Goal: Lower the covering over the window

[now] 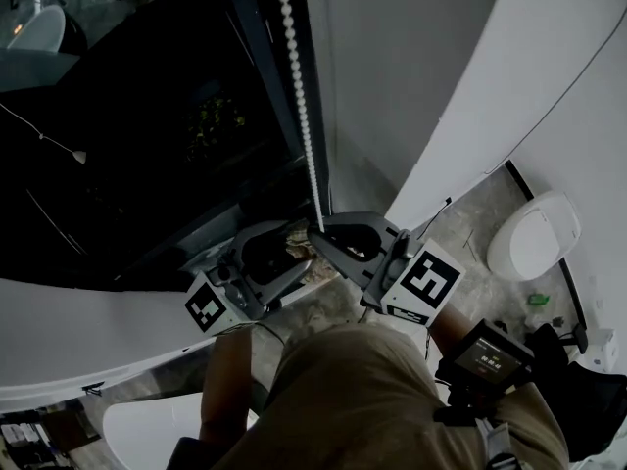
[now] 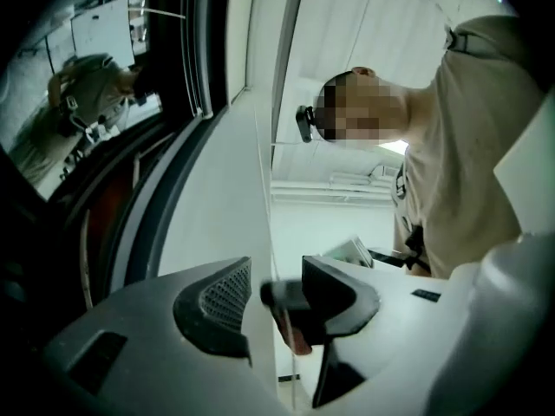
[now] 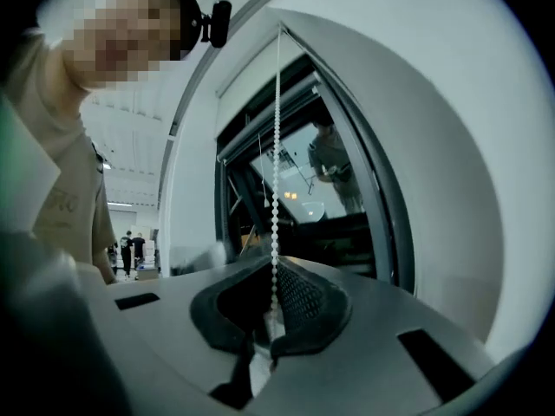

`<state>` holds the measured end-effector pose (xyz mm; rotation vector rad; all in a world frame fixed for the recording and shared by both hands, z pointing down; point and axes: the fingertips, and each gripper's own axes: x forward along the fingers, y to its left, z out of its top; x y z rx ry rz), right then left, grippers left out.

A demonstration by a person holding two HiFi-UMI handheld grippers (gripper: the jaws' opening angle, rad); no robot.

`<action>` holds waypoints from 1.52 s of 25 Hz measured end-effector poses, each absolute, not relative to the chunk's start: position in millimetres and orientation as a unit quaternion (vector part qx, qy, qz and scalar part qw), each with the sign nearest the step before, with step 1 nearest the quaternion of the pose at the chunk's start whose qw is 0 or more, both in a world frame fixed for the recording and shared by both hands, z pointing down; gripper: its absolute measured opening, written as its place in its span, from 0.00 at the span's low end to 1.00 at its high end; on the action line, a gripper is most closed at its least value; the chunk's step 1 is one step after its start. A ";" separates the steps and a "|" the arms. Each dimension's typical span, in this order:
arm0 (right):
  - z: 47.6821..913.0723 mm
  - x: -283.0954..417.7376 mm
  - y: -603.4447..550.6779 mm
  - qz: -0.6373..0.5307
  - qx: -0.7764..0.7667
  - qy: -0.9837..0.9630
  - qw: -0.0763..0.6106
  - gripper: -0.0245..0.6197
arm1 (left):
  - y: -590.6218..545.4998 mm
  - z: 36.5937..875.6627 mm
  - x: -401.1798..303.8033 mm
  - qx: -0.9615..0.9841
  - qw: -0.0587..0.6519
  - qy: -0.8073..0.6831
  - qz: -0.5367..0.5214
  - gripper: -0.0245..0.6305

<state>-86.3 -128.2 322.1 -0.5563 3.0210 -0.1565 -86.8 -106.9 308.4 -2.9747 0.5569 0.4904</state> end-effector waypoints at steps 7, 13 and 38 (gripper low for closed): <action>340.5 -100.9 -111.8 -0.048 -0.144 0.988 0.005 0.06 | -119.4 264.0 -65.9 -0.966 0.078 0.202 0.143 0.07; 314.9 -82.8 -105.5 -0.032 -0.112 0.993 0.029 0.24 | -137.8 301.3 -91.2 -0.957 0.096 0.259 0.090 0.07; 315.2 -99.6 -100.0 -0.019 -0.113 0.993 0.018 0.06 | -129.0 261.6 -86.7 -0.950 0.090 0.257 0.154 0.07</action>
